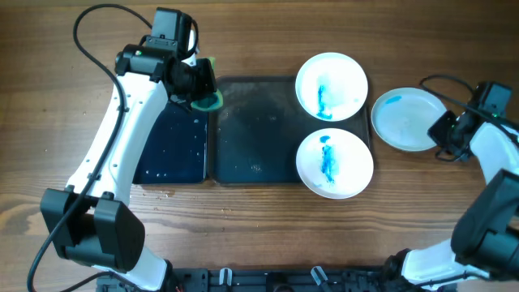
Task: Clean dirty plates on tray and stack at the side
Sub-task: 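Set the plate down at the right side of the table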
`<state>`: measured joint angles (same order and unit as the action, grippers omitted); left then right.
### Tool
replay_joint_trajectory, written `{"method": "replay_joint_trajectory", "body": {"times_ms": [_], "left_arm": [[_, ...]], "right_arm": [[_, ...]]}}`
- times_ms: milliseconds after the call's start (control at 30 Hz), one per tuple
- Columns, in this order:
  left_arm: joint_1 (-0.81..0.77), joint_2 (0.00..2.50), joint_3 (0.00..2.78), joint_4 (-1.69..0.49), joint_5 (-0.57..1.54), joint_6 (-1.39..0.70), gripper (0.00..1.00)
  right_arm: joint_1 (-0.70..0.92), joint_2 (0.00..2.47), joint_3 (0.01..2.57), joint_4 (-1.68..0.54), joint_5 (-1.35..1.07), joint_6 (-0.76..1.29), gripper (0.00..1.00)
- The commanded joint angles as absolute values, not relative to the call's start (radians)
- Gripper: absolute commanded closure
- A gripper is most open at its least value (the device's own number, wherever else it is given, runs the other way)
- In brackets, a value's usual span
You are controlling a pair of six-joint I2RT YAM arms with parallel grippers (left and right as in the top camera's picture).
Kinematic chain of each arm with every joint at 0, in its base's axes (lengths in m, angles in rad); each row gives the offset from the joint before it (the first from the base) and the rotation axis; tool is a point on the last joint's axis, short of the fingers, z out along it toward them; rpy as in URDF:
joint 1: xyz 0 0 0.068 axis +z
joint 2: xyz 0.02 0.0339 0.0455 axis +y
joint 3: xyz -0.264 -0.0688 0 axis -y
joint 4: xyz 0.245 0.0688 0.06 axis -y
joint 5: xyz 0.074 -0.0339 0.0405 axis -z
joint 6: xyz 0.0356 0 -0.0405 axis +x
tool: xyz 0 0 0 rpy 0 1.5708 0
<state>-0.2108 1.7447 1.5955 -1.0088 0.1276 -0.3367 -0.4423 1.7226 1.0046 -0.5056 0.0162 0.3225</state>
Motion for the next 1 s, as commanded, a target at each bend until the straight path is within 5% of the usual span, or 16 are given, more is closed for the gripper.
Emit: {"method": "replay_joint_trajectory", "body": {"times_ms": [0, 300, 533, 967], "left_arm": [[-0.218, 1.738, 1.607, -1.002, 0.125, -0.349, 0.96], [-0.218, 1.751, 1.607, -1.002, 0.125, -0.349, 0.96], [-0.218, 1.751, 1.607, -0.994, 0.125, -0.348, 0.96], [-0.218, 1.751, 1.607, -0.995, 0.125, -0.345, 0.96]], "right_arm": [[-0.439, 1.762, 1.001, -0.467, -0.010, 0.266, 0.82], [-0.408, 1.554, 1.168, -0.825, -0.421, 0.224, 0.71], [-0.262, 1.551, 1.122, -1.064, -0.355, 0.100, 0.69], [-0.134, 1.554, 0.836, -0.822, -0.195, 0.181, 0.69]]}}
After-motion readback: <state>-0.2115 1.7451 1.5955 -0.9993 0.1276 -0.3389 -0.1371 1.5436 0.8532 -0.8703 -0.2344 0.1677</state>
